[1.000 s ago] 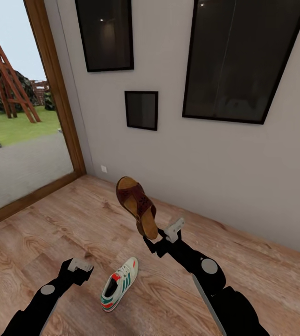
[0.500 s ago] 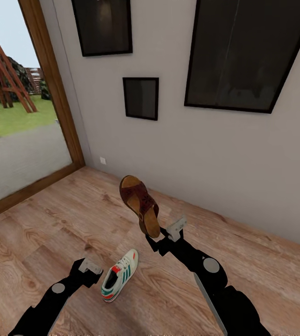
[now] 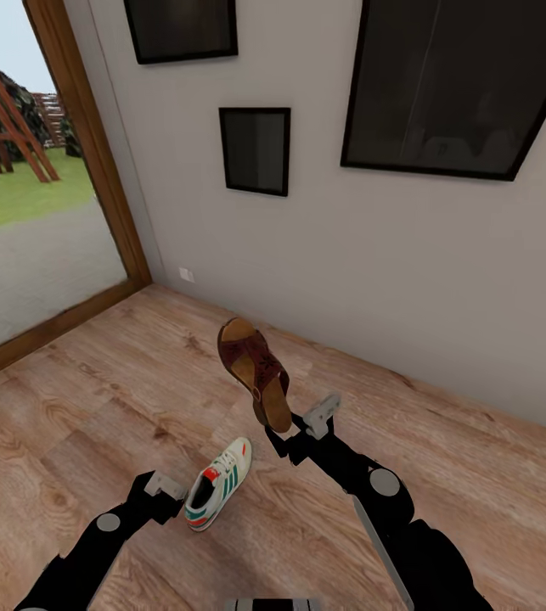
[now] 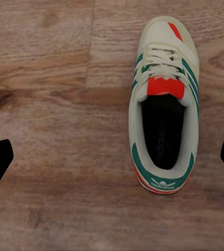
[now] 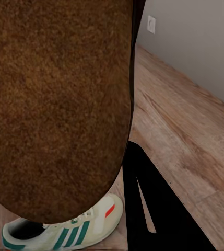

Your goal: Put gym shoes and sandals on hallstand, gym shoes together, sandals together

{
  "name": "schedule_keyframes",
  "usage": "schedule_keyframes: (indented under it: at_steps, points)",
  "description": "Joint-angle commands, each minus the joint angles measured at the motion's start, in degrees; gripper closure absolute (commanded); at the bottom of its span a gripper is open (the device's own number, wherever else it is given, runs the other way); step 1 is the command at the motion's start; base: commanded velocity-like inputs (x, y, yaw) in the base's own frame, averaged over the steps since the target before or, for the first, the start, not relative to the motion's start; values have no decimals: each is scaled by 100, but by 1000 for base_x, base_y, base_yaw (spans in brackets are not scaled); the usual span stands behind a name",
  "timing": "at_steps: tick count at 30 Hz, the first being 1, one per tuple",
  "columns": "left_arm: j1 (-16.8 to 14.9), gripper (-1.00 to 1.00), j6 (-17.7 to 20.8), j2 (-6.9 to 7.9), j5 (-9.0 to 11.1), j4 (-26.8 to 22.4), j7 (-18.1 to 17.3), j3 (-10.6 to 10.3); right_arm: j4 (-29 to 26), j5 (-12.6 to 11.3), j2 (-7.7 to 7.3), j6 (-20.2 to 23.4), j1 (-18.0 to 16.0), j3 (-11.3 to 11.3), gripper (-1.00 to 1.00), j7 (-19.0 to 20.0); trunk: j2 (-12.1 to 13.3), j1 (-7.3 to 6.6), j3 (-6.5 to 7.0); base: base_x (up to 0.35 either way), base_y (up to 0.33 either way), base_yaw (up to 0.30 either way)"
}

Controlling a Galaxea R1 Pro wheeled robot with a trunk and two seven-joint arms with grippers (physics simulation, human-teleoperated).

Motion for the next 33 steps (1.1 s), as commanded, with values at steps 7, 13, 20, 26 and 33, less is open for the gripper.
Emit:
schedule_keyframes:
  at_steps: [7, 13, 20, 26, 33]
  points:
    - [0, -100, 11, 2, -35, -26, -16, -2, -17, -2, 0, 39, -3, -7, 100, 14, -12, 16, -217, 0, 0, 0]
    - [4, -100, 19, -6, -35, -36, 19, 9, -19, -2, -8, 27, -3, -14, 100, 17, -13, 19, -246, 0, 0, 0]
    - [8, -100, 22, -7, -38, -39, 40, 17, -19, -2, -9, 34, -3, -13, 100, 14, -13, 19, -247, 0, 0, 0]
    - [9, -100, 22, -7, -47, 7, 45, 16, -19, -2, -9, 44, -3, -17, 100, 14, -13, 19, -247, 0, 0, 0]
    - [9, -100, 22, -5, -41, 30, 43, 19, -19, -2, -5, 39, -3, -17, 100, 14, -13, 19, -247, 0, 0, 0]
